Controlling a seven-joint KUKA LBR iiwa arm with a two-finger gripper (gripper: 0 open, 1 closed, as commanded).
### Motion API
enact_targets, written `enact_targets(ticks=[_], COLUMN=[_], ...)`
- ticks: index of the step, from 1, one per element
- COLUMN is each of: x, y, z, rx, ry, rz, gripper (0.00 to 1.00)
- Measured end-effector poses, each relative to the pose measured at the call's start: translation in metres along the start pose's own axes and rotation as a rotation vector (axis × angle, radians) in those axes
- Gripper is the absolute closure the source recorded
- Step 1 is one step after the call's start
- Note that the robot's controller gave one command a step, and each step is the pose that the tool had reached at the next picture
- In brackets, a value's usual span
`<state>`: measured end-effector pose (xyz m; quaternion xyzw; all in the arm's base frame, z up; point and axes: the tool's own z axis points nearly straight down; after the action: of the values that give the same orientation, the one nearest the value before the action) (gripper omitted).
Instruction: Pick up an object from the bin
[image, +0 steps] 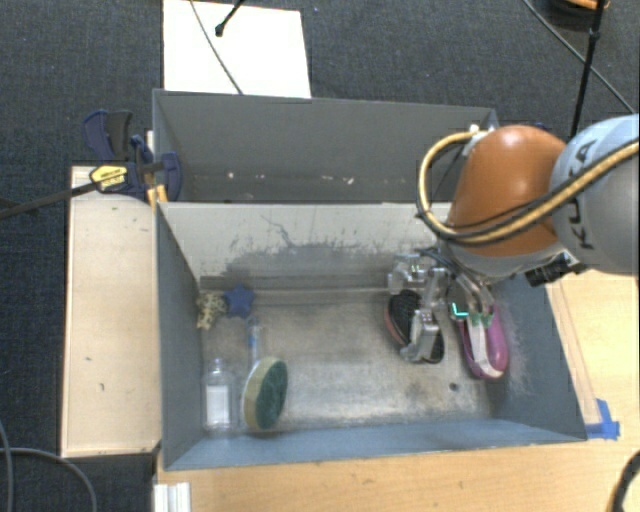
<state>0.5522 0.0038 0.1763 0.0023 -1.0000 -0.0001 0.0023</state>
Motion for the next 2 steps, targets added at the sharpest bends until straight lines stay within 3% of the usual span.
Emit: enact_targets(ticks=[1,2], x=[-0.033,-0.038], y=[-0.037,-0.062], z=[0.037,0.106], rx=[0.000,-0.001], ry=[-0.009,-0.002], rz=[0.129,0.179], gripper=[0.00,0.00])
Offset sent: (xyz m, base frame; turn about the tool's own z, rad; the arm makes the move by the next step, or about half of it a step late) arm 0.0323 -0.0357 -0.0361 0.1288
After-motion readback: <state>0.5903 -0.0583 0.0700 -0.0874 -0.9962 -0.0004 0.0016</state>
